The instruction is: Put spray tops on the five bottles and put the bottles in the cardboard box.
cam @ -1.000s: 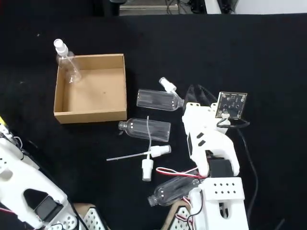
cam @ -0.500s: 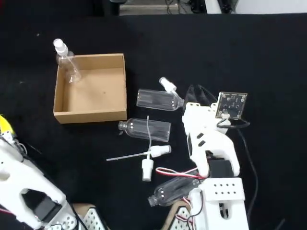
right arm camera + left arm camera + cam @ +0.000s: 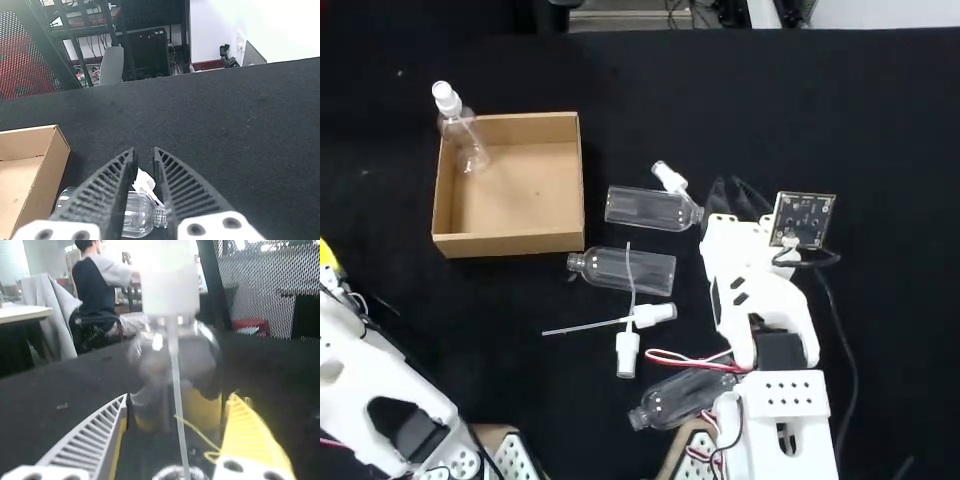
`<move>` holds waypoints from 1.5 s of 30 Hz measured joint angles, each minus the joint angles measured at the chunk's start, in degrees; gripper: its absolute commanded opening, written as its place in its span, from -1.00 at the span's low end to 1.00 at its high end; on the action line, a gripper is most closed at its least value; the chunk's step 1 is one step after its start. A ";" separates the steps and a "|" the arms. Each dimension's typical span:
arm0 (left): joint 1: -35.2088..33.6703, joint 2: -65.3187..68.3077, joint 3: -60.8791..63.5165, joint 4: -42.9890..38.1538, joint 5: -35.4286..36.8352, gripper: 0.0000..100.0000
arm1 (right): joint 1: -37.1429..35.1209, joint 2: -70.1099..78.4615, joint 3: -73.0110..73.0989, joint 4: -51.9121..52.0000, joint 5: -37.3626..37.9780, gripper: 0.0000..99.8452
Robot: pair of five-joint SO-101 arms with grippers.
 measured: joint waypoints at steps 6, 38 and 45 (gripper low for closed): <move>0.00 -7.12 6.24 0.00 0.00 -0.08 | 0.00 0.00 0.00 0.00 0.00 -0.93; -0.79 -47.91 34.46 0.09 -1.41 -0.16 | 0.00 0.00 0.00 0.00 0.00 -0.93; 2.90 -56.35 40.35 0.09 -7.21 -0.16 | 0.00 0.00 0.00 0.00 0.00 -0.93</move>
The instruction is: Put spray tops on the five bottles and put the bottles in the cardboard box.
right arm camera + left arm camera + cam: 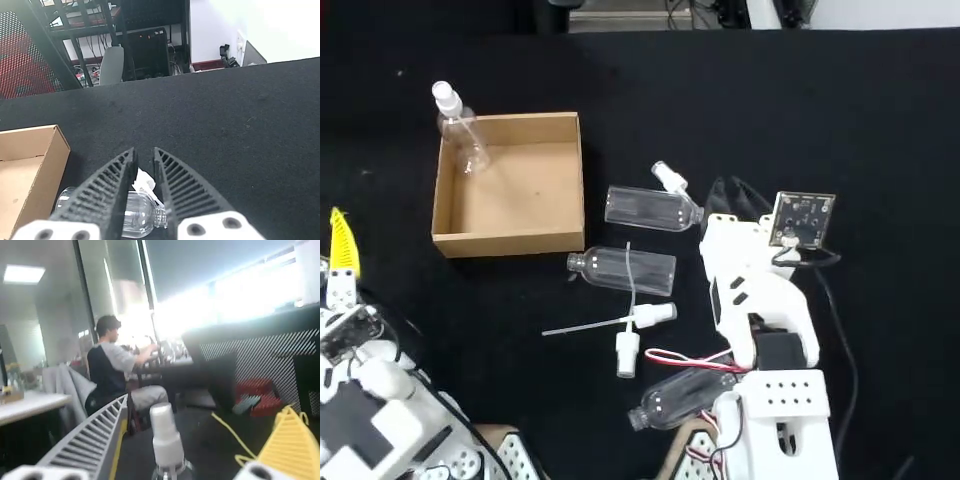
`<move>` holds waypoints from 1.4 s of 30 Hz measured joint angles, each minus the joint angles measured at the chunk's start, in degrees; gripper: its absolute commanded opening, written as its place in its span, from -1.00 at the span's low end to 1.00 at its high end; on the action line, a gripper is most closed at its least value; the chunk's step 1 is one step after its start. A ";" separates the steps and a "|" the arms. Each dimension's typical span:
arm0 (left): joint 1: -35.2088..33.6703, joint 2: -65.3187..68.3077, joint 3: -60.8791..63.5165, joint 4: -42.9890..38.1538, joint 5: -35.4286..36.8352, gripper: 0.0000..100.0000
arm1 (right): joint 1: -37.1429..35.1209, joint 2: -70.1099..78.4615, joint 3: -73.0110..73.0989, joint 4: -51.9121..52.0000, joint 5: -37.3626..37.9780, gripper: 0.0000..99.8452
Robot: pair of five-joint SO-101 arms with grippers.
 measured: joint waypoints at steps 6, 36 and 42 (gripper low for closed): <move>0.79 -6.77 0.26 0.00 -0.79 -0.16 | 0.00 0.00 0.00 0.00 0.00 -0.93; -6.77 -35.78 0.44 43.16 -3.25 -0.17 | 0.00 0.00 0.00 0.00 0.00 -0.93; -4.92 -35.78 0.44 59.08 -3.25 -0.17 | 0.00 0.00 0.00 0.00 0.00 -0.93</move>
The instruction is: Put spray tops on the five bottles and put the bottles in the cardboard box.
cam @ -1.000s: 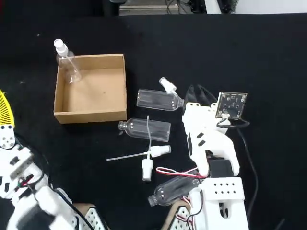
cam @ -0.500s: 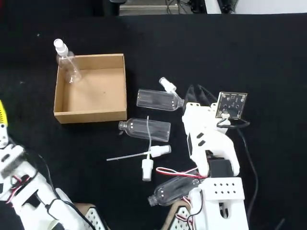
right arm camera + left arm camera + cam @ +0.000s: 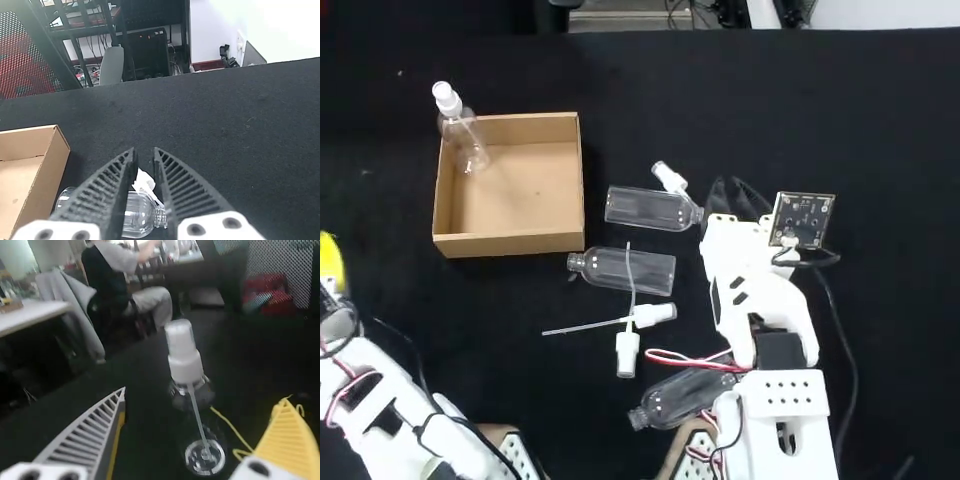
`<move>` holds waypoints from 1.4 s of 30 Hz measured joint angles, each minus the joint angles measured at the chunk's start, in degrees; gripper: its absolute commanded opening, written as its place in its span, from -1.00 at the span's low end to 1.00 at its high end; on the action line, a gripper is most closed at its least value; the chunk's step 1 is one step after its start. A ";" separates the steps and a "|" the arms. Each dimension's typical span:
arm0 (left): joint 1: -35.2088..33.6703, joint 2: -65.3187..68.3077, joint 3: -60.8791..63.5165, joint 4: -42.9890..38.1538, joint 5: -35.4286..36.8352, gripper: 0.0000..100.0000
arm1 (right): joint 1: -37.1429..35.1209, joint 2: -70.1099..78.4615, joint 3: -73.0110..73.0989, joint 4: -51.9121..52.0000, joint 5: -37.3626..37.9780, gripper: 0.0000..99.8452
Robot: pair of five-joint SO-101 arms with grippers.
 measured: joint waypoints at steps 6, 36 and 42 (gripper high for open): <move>0.26 -4.31 0.09 17.93 0.00 -0.17 | 0.00 0.00 0.00 0.00 0.00 -0.93; 3.34 -32.53 -6.95 48.70 -2.55 -0.17 | 0.00 0.00 0.00 0.00 0.00 -0.93; 1.41 -14.77 -10.99 34.46 -2.90 -0.17 | 0.00 0.00 0.00 0.00 0.00 -0.93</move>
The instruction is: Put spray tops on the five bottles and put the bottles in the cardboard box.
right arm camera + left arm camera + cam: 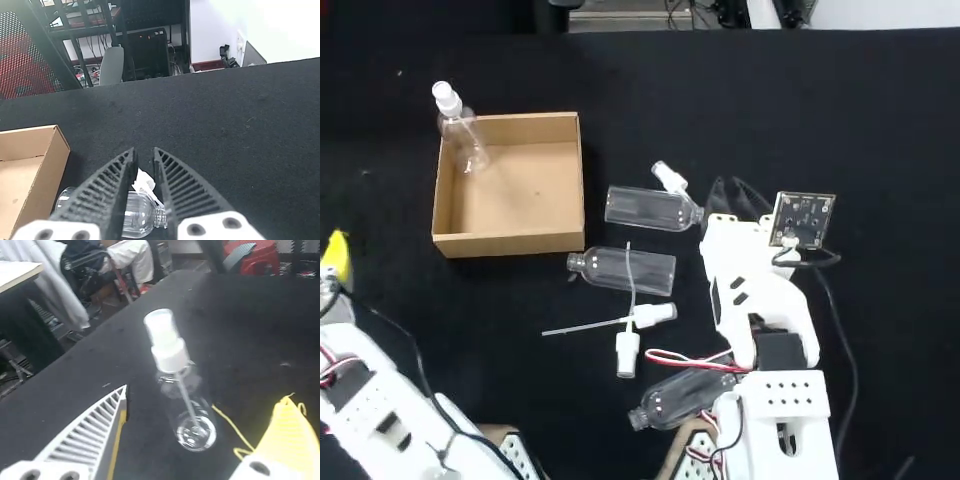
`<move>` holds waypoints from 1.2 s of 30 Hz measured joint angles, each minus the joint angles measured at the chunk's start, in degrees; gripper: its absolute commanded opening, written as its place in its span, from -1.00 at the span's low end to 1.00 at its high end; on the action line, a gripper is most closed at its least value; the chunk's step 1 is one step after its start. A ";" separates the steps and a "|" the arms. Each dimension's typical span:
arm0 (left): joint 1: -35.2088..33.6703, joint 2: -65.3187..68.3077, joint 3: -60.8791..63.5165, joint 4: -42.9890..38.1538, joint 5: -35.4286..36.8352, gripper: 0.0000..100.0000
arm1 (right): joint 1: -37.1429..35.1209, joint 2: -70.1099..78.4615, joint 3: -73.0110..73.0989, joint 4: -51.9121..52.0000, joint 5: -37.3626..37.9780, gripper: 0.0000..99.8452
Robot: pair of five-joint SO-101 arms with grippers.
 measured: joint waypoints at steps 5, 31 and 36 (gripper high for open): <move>-0.70 14.51 -1.14 -13.45 0.00 -0.17 | 0.00 0.00 0.00 0.00 0.00 -0.93; 0.18 56.09 -20.57 -32.26 11.96 -0.17 | 0.00 0.00 0.00 0.00 0.00 -0.93; 0.88 60.75 -22.51 -35.96 11.96 -0.17 | 0.00 0.00 0.00 0.00 0.00 -0.93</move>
